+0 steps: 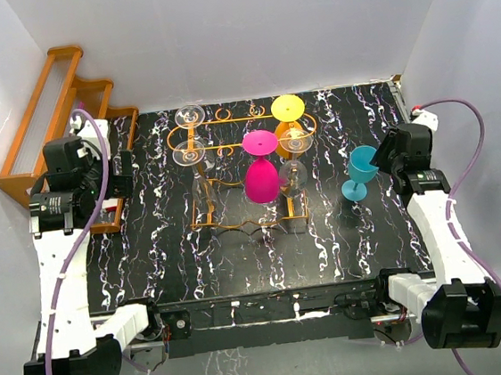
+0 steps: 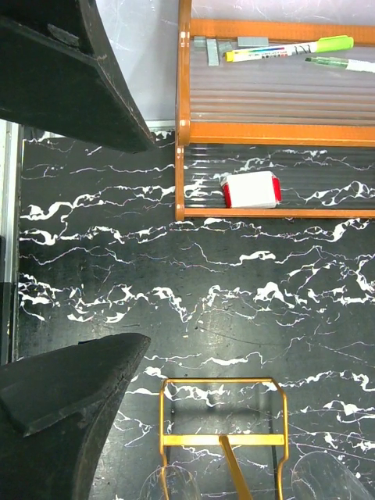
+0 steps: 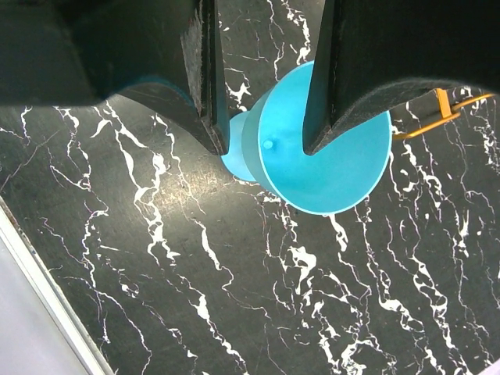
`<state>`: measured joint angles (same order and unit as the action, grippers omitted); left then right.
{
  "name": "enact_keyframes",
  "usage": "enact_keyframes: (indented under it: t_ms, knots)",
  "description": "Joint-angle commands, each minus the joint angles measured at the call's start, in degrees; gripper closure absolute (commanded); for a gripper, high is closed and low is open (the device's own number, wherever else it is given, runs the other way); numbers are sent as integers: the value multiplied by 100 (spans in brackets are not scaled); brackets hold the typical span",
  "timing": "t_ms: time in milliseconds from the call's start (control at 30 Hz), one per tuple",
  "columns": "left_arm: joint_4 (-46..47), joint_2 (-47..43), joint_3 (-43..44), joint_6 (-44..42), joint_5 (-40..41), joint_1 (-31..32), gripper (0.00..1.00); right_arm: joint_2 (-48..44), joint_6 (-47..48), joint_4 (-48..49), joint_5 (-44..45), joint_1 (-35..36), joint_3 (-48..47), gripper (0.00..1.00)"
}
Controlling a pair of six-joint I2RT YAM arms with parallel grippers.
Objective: Place the wine glass upside down on the wine glass rack
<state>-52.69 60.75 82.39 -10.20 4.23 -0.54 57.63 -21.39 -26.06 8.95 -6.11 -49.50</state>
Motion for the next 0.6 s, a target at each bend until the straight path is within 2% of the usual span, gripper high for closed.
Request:
enact_keyframes:
  t_ms: [0, 200, 233, 367, 400, 567]
  knots:
    - [-95, -163, -44, 75, -45, -24, 3, 167, -54, 307, -69, -4, -277, 55]
    - [-264, -213, -80, 230, -380, -33, 3, 340, -141, 287, -69, -4, -239, 56]
    - [-268, -236, -109, 229, -384, -47, 3, 367, -150, 298, -64, -4, -221, 59]
    - [-302, -298, -110, 209, -300, -48, 3, 424, -160, 349, -56, -4, -133, 89]
    - [-301, -322, -71, 209, -285, -53, 3, 432, -156, 341, -46, -4, -125, 92]
    - [-321, -352, 111, 181, -348, -68, 3, 376, -141, 255, 113, 4, -214, 92]
